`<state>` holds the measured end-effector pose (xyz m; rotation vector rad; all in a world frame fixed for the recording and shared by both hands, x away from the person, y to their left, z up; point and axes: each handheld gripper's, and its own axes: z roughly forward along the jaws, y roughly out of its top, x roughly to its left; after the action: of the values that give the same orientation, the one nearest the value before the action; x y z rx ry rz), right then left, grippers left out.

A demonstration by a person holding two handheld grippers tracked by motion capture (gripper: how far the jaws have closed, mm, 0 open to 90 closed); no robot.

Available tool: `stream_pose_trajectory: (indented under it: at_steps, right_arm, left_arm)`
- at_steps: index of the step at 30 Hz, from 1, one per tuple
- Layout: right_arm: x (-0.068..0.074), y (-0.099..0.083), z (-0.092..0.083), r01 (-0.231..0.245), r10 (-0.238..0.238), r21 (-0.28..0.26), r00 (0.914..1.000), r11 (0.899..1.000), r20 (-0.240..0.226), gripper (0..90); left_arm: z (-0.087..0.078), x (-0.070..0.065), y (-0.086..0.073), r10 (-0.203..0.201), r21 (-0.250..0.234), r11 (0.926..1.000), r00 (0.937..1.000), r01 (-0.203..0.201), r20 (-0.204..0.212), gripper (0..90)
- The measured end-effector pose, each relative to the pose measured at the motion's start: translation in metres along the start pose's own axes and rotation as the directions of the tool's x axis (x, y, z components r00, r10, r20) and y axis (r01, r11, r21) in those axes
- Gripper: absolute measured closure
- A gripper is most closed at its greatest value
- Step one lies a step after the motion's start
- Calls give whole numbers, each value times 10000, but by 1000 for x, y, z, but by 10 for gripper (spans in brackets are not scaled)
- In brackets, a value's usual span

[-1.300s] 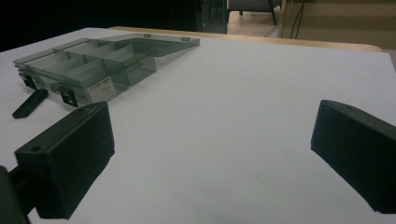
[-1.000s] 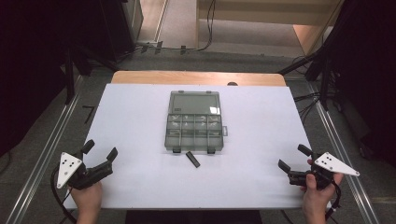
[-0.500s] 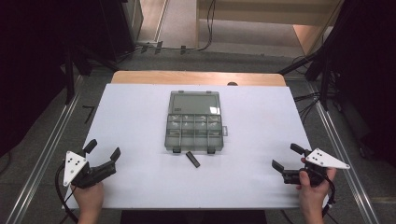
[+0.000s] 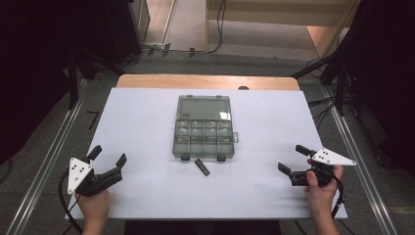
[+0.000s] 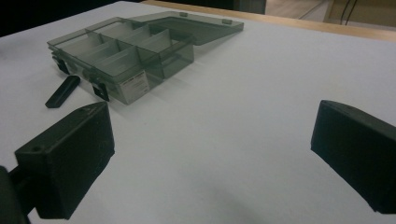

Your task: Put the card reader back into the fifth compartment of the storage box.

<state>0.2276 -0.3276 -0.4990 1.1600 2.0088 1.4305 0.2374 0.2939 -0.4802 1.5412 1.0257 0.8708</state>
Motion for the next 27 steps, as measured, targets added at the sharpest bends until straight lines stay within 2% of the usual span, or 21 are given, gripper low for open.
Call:
stream_pose_trajectory:
  at_steps: [8, 9, 11, 15, 18, 25, 27]
  right_arm:
    - [12, 24, 11, 453, -445, 203, 9983, 9988, -383, 0]
    - [16, 32, 14, 506, -495, 166, 9967, 9986, -638, 0]
    - [19, 36, 16, 479, -462, 258, 9971, 9985, -610, 0]
    - [34, 54, 25, 536, -510, 237, 9938, 9983, -993, 0]
    - [40, 59, 28, 709, -682, 239, 9927, 9972, -994, 0]
    - [61, 69, 38, 1144, -1070, 592, 9874, 9917, -1164, 0]
    - [63, 70, 42, 984, -890, 649, 9870, 9930, -1340, 0]
  left_arm:
    - [0, -4, 0, 242, 21, 9997, 9996, -243, 132, 135]
    - [0, -3, 0, 300, 21, 9995, 9995, -301, 137, 135]
    - [0, -3, 0, 197, 39, 9998, 9997, -198, 174, 135]
    - [0, 0, 1, -106, 2, 9999, 9999, 106, -84, 135]
    - [-3, 1, 0, -152, -141, 9998, 9999, 151, -67, 135]
    - [-2, 0, 0, -41, -88, 10000, 9999, 42, 109, 135]
    - [-2, 0, 0, -60, -69, 10000, 9999, 61, 126, 135]
